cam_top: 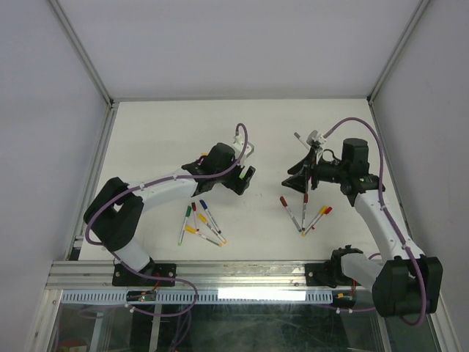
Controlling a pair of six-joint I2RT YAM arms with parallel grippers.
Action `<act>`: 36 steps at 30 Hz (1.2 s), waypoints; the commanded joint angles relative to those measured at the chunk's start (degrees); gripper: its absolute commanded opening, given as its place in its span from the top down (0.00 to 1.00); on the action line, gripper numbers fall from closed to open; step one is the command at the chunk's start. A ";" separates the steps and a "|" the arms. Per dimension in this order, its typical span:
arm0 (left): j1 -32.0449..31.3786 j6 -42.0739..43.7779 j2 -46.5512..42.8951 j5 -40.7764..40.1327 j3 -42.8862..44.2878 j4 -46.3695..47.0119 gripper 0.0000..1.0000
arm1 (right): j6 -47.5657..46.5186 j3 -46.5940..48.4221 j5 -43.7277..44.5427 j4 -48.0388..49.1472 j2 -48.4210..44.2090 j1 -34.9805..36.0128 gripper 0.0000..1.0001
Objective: Open the pen caps
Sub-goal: Pick up the pen from the center of the board.
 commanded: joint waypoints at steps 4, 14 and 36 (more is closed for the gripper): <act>1.73 2.88 3.18 4.79 4.93 0.08 0.17 | -2.61 -1.75 -3.46 2.63 -3.26 -2.70 0.38; 5.23 4.98 7.12 10.16 8.53 -0.84 0.16 | -4.40 -0.07 -2.77 -0.40 -1.97 -3.99 0.37; 5.72 8.48 12.62 9.59 15.37 -7.15 0.19 | -4.35 0.64 -2.55 -1.14 -0.83 -5.06 0.36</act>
